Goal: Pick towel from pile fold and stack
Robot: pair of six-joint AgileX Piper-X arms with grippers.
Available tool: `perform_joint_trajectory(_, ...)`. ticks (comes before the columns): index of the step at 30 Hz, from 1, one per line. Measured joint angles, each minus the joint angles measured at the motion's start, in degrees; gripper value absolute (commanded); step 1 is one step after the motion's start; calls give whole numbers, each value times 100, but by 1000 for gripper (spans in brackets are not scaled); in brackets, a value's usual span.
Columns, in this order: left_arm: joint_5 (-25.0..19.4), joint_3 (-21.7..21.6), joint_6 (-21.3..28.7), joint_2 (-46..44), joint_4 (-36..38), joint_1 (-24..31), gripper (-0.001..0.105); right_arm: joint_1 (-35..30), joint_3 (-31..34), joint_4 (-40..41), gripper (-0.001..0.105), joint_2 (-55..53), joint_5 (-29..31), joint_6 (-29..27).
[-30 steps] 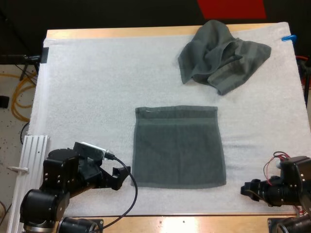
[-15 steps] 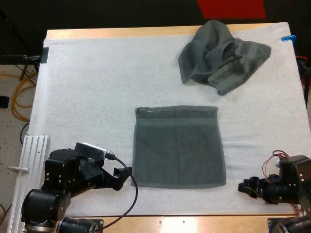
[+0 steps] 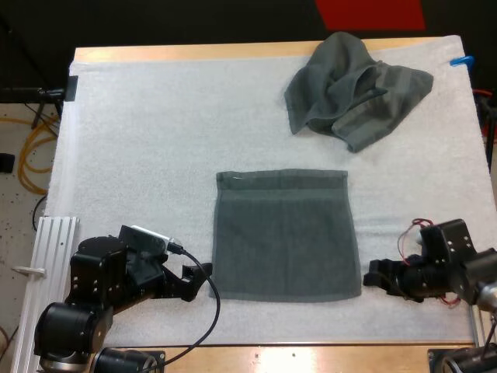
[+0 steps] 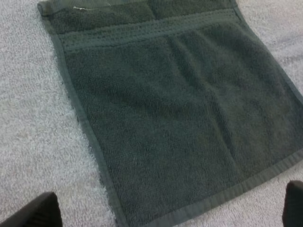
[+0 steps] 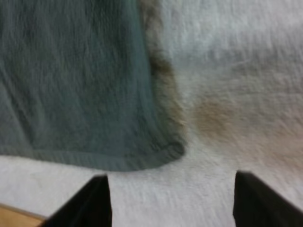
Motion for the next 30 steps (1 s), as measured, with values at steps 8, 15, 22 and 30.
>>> perform_joint_trajectory(8,14,0,-7,0,0,0,90,366,0,-654,55,855,-534,-238)
perform_joint_trajectory(15,27,0,-7,0,0,0,90,1326,-15,-1112,55,1431,248,-111)
perform_joint_trajectory(22,29,0,-14,0,0,0,90,1717,-29,-1573,39,1466,687,246)
perform_joint_trajectory(30,61,13,-14,0,0,0,90,1721,-14,-1628,0,1475,914,282)
